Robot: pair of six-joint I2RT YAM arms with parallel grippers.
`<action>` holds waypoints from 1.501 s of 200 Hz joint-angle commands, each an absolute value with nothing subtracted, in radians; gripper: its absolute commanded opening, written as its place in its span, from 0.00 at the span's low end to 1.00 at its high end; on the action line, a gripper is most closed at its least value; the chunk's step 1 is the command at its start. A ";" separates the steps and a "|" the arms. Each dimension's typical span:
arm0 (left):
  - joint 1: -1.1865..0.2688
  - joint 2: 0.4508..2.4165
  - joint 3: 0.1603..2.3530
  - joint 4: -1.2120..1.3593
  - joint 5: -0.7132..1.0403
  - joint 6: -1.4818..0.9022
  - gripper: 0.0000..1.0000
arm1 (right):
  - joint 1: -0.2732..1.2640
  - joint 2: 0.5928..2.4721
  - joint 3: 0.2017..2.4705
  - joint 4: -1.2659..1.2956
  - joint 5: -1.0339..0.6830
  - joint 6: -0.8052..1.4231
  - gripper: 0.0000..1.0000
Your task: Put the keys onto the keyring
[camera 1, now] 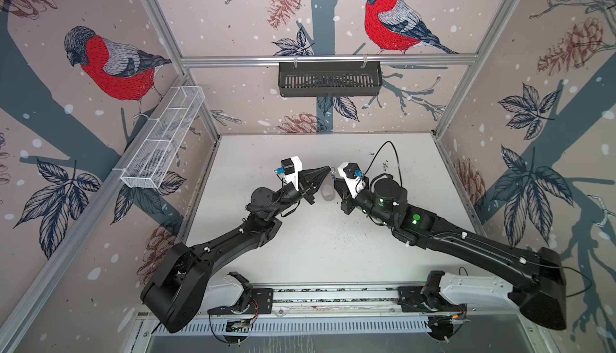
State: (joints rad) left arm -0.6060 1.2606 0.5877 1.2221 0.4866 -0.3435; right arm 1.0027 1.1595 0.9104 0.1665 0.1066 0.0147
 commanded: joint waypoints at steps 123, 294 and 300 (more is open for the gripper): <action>-0.652 1.256 0.574 1.259 0.394 -0.298 0.00 | 1.058 1.084 0.885 0.192 0.237 -0.086 0.43; -0.650 1.272 0.621 1.187 0.472 -0.264 0.00 | 0.806 0.975 0.864 0.146 0.106 0.118 0.50; -0.650 1.272 0.624 1.177 0.473 -0.265 0.00 | 0.801 0.976 0.862 0.149 0.096 0.125 0.49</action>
State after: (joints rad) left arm -0.6510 1.2697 0.6067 1.1698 0.4492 -0.2802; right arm 0.8185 0.9688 0.8555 0.1558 0.1547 0.0795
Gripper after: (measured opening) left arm 0.049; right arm 0.499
